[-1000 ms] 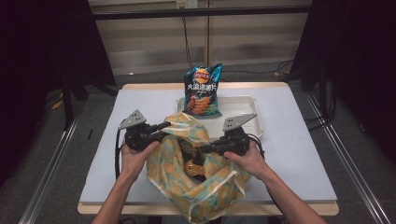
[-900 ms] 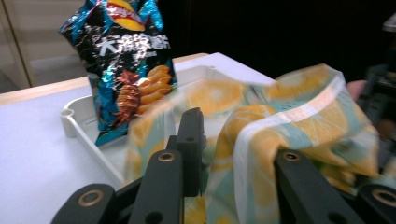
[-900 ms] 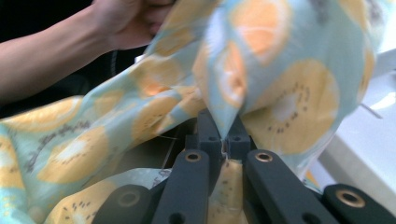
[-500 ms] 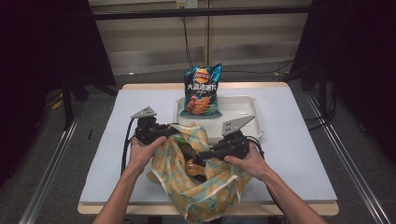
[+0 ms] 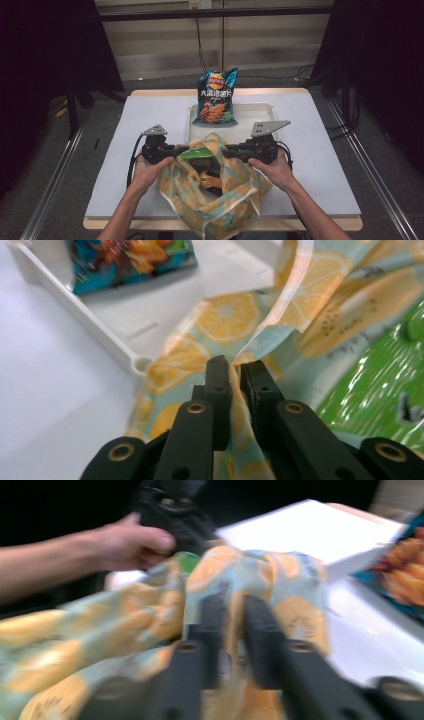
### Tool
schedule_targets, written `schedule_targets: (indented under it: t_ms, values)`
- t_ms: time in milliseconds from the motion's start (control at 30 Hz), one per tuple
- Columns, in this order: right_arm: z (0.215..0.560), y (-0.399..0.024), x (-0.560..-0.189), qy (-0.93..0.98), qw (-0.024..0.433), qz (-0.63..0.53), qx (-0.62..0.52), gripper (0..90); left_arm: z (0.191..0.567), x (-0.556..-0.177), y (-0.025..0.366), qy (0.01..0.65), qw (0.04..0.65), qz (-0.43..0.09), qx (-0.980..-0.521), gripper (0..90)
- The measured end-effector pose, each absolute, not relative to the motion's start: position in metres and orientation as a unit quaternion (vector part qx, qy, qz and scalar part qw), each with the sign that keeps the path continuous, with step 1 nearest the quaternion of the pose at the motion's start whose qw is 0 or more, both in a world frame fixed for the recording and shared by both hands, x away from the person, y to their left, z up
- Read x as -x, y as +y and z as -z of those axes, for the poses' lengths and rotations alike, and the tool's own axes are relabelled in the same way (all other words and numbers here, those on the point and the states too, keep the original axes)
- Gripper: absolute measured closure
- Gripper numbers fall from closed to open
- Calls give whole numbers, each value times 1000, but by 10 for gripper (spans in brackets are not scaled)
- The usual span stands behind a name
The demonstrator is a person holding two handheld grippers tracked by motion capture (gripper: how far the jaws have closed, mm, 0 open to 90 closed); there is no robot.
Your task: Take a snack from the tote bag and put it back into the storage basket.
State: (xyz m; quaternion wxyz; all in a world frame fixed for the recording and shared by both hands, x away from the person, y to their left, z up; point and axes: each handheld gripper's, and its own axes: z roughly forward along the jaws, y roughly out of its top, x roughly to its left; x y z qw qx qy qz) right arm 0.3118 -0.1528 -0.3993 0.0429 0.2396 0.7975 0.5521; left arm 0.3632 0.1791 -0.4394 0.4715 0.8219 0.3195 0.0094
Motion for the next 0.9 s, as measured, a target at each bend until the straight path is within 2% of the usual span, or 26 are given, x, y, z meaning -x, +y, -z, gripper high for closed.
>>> schedule_targets:
  t_ms: [33,200,267,467,700,833,900]
  values:
    - [401,-153,-313,798,42,-550,-243,896,441,-362,179,316,465,-8,-827,829]
    - [413,-161,-318,794,57,-536,-283,900,443,-357,187,314,455,-9,-833,869]
    - [419,-166,-321,786,49,-540,-298,900,445,-356,191,314,457,-5,-832,881]
    - [438,-163,-324,800,43,-512,-309,900,457,-353,195,318,423,-6,-848,886]
    - [459,-154,-320,825,39,-476,-301,900,461,-341,215,320,428,-8,-845,883]
    - [468,-151,-323,827,37,-471,-305,878,469,-341,221,331,430,-22,-840,869]
    - [470,-152,-324,824,39,-472,-310,819,471,-341,222,334,422,-23,-842,842]
